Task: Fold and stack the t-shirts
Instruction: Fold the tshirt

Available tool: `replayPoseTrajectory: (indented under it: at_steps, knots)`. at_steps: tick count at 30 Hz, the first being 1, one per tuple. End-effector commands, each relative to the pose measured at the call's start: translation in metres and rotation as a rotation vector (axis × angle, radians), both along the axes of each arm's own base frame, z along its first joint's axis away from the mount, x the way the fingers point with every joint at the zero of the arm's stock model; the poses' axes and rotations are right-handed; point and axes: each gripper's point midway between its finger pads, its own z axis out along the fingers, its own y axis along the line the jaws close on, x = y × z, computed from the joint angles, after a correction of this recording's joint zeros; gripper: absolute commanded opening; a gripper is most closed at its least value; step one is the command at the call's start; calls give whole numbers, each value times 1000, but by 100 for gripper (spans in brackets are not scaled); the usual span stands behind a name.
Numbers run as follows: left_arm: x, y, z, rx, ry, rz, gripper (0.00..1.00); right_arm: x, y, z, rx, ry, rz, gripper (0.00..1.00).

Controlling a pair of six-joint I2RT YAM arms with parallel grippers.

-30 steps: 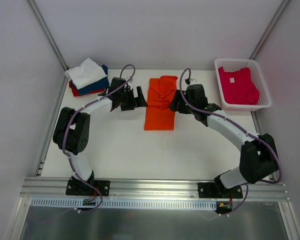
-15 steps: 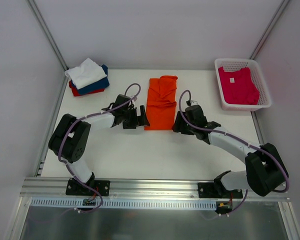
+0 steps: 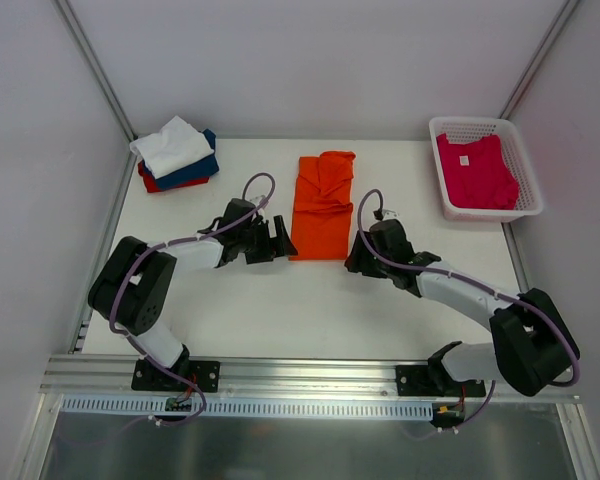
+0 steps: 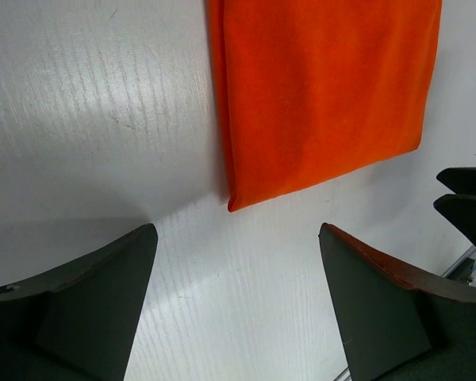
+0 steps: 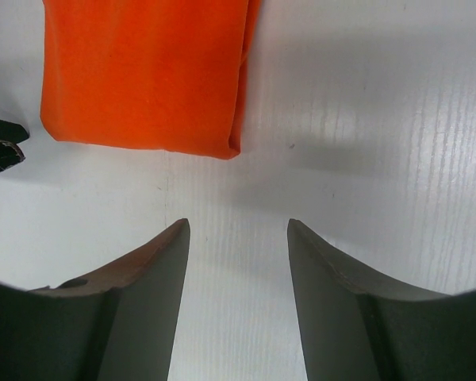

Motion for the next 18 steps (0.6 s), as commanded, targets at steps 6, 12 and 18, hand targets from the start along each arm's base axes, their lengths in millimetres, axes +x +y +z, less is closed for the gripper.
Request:
replayPoseTrajectory:
  at_steps: [6,12,18]
  knots:
    - [-3,-8,-12,-21,16,2,80,12,8,-7,26,-29,-26,55]
    - [-1,-10,-17,-19,22,3,74,18,13,-13,28,-32,-26,53]
    - [2,-14,-21,-20,31,-1,71,24,16,-20,24,-30,-24,51]
